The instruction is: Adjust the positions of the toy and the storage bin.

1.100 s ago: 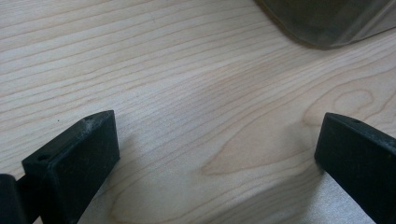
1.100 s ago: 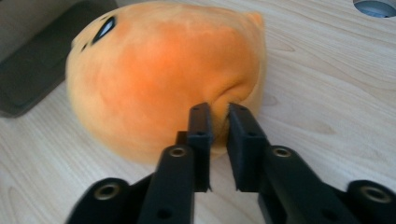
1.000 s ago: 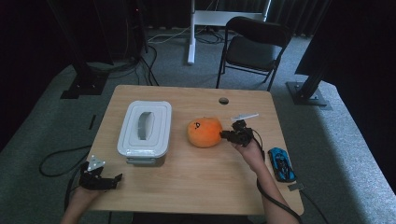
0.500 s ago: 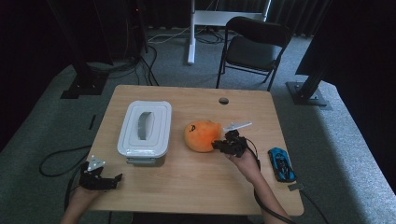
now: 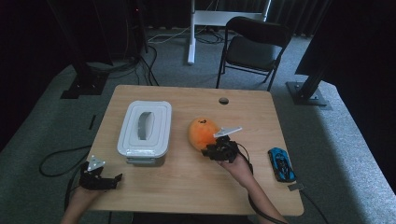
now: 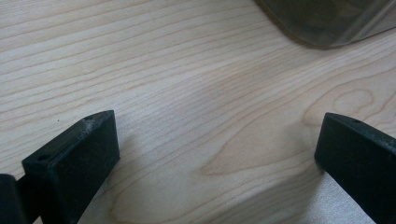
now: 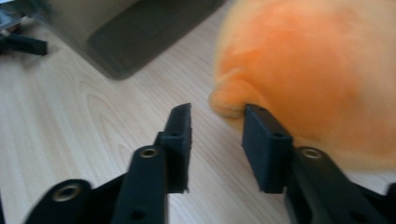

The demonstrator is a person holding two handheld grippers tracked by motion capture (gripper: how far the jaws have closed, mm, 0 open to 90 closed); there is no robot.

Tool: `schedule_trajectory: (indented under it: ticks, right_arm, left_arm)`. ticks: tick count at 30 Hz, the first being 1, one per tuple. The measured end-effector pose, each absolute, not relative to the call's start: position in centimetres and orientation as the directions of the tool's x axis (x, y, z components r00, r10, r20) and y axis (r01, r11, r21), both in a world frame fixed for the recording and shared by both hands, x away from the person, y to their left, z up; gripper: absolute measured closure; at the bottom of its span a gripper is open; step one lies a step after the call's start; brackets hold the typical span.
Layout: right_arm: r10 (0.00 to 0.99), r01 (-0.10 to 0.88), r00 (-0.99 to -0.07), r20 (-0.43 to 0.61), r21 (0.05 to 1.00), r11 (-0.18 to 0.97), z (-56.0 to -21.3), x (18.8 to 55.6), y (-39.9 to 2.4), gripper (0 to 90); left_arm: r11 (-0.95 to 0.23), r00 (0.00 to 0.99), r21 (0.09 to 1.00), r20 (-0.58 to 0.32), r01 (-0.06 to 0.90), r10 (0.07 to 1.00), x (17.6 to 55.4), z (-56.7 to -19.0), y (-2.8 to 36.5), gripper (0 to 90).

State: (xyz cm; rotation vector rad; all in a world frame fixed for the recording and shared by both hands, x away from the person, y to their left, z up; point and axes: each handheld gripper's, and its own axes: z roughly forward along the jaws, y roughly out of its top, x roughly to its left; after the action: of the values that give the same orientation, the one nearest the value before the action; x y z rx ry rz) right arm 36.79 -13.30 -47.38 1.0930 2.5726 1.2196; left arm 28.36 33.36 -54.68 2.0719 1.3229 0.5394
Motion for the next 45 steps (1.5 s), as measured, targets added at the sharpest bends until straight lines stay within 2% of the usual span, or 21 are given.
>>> schedule_trajectory:
  ticks: [12,20,34,45]
  right_arm:
    - [0.585,0.546,-0.779,0.226,0.703,0.455,-47.0,36.4,-11.1,52.0]
    - [0.594,0.542,-0.773,0.223,0.719,0.436,-46.4,35.1,-13.4,45.4]
    - [0.728,0.602,-0.633,0.264,0.759,0.248,-45.5,37.7,-17.9,30.2]
    - [0.765,0.642,-0.580,0.281,0.736,0.216,-46.1,40.9,-16.1,24.6]
  left_arm:
    - [-0.311,0.417,0.686,0.012,0.658,0.909,28.4,-54.7,33.4,0.3]
    - [-0.311,0.416,0.686,0.012,0.658,0.909,28.4,-54.7,33.4,0.3]
    - [-0.311,0.416,0.686,0.012,0.658,0.909,28.4,-54.7,33.4,0.3]
    - [-0.310,0.416,0.686,0.012,0.658,0.909,28.4,-54.7,33.4,0.3]
